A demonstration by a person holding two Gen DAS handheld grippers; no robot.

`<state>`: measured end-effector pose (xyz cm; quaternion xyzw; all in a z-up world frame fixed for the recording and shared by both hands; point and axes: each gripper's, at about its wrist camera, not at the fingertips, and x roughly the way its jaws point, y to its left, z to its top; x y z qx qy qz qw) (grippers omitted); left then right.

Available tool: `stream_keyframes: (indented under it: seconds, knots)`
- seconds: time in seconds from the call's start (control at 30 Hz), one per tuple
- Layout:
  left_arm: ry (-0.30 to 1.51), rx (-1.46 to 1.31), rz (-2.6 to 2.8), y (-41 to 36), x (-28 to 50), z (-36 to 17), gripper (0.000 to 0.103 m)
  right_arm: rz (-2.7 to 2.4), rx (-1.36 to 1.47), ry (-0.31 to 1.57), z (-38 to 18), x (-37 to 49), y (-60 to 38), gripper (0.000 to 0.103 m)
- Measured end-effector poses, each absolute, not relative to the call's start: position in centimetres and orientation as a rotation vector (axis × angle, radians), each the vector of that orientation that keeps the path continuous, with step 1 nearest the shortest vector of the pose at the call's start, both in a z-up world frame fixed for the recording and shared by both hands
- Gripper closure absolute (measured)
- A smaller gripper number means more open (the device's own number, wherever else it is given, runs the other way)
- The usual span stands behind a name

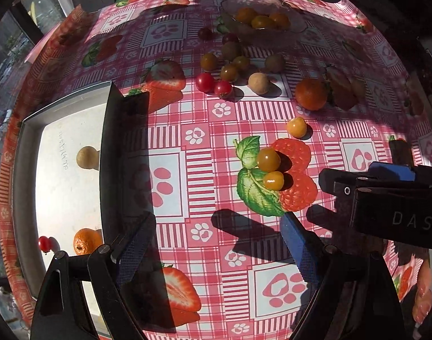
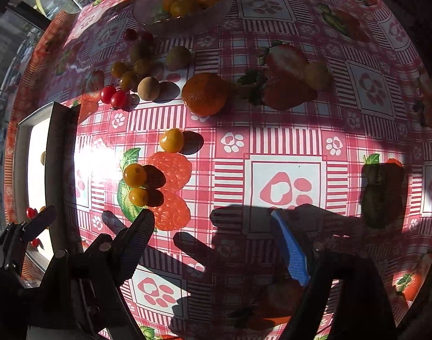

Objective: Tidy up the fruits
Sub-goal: 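Move both open tools back over the remaining fruits on the table, then grasp a yellow cherry tomato with the right tool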

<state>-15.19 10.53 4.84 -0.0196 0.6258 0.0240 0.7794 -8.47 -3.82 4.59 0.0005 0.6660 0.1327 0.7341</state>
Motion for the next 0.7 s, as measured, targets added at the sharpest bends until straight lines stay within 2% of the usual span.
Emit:
stream_keyframes:
  seconds: [0.17, 0.23, 0.27, 0.3, 0.33, 0.4, 0.57, 0.63, 0.7]
  knots:
    - [1.346, -0.051, 0.047, 9.9, -14.2, 3.8, 0.013, 0.344, -0.003, 1.438, 4.6, -6.0, -2.4, 0.017]
    - [1.348, -0.064, 0.046, 9.7, -13.9, 3.3, 0.014, 0.363, -0.012, 1.430, 4.5, -5.4, -1.6, 0.022]
    - [1.349, -0.069, 0.047, 9.6, -13.8, 3.0, 0.023, 0.372, -0.016, 1.429, 4.4, -5.1, -1.1, 0.030]
    - [1.358, -0.073, 0.045, 9.5, -13.6, 2.7, 0.027, 0.381, -0.020, 1.431, 4.2, -4.7, -0.7, 0.038]
    - [1.369, -0.077, 0.044, 9.4, -13.4, 2.3, 0.029, 0.393, -0.024, 1.437, 3.8, -4.0, 0.2, 0.041]
    - [1.372, -0.084, 0.050, 9.2, -13.2, 1.8, 0.029, 0.417, -0.032, 1.442, 3.3, -3.6, 1.2, 0.049]
    - [1.371, -0.118, 0.071, 9.1, -12.7, 1.4, 0.029, 0.434, -0.052, 1.430, 2.6, -3.0, 2.8, 0.054]
    - [1.370, -0.123, 0.079, 9.2, -12.7, 1.4, 0.029, 0.437, -0.056, 1.425, 2.6, -2.9, 2.8, 0.059]
    - [1.371, -0.121, 0.086, 9.2, -12.6, 1.4, 0.029, 0.439, -0.069, 1.422, 2.5, -2.9, 2.9, 0.076]
